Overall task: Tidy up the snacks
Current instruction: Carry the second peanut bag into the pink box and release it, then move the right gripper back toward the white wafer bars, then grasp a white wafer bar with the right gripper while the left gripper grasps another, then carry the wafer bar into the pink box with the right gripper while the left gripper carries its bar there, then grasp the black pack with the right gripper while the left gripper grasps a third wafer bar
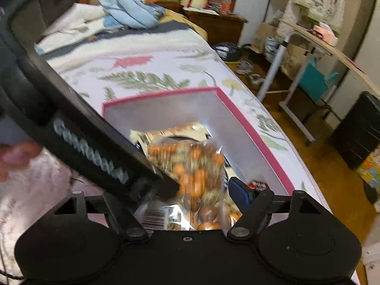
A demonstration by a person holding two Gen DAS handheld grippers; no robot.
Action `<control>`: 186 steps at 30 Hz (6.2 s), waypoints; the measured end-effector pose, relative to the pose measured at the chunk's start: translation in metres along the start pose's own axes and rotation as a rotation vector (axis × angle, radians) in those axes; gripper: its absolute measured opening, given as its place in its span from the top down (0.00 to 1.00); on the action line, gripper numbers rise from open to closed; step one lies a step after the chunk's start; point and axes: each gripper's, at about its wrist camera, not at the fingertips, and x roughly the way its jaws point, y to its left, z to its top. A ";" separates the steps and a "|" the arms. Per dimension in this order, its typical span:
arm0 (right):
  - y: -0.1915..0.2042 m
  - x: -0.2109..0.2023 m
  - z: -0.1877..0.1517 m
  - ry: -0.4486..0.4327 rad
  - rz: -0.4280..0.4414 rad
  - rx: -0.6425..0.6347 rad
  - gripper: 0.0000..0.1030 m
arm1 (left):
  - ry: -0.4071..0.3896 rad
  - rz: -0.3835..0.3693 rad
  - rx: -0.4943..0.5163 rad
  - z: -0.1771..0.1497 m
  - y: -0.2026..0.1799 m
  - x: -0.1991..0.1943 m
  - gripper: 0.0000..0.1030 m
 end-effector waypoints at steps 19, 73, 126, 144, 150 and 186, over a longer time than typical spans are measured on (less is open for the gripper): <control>-0.004 -0.156 -0.145 -0.189 -0.243 0.607 0.23 | -0.037 -0.096 0.336 -0.055 -0.062 -0.070 0.36; -0.098 -0.194 -0.393 -0.007 -0.480 1.159 0.69 | 0.246 0.026 1.049 -0.086 -0.280 0.112 0.76; -0.030 -0.063 -0.095 -0.274 0.037 0.759 0.68 | 0.102 -0.042 0.360 -0.014 -0.046 -0.018 0.74; -0.041 -0.102 -0.133 -0.342 -0.036 0.800 0.44 | 0.041 0.008 0.507 -0.041 -0.059 -0.043 0.56; -0.037 -0.130 -0.152 -0.298 -0.084 0.769 0.42 | 0.016 0.007 0.548 -0.048 -0.074 -0.065 0.58; -0.221 -0.025 -0.196 -0.054 -0.063 0.382 0.36 | -0.239 0.279 0.557 -0.117 -0.255 0.124 0.61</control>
